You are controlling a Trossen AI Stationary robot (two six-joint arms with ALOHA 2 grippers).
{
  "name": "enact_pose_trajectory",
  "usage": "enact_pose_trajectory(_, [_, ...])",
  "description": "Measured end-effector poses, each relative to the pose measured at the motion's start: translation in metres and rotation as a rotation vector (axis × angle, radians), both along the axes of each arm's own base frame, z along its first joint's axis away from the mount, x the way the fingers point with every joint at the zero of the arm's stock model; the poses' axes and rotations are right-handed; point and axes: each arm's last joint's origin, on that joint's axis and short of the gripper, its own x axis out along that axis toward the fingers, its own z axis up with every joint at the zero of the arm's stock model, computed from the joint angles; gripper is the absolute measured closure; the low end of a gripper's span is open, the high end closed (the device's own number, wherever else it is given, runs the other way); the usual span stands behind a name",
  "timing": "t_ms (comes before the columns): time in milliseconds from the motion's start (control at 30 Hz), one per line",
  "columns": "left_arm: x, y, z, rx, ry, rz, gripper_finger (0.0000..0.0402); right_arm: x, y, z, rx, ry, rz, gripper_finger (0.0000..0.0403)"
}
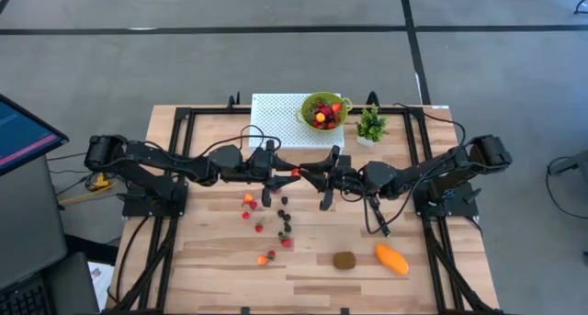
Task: Pick & Place Fruit
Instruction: Put the yellow pear into the green strainer bowl
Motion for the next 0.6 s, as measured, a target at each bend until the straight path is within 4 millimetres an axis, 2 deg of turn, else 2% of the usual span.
enact_pose_trajectory(267, [0.0000,0.0001,0.0001,0.014,-0.001,0.004,0.0289,0.0001,-0.0003,-0.0001,-0.009,0.003,0.001,0.0395])
enact_pose_trajectory(600, [0.0000,-0.0001,0.0002,0.012,-0.002,-0.003,0.0285,0.0001,0.0000,0.0000,-0.031,0.008,0.014,0.0400])
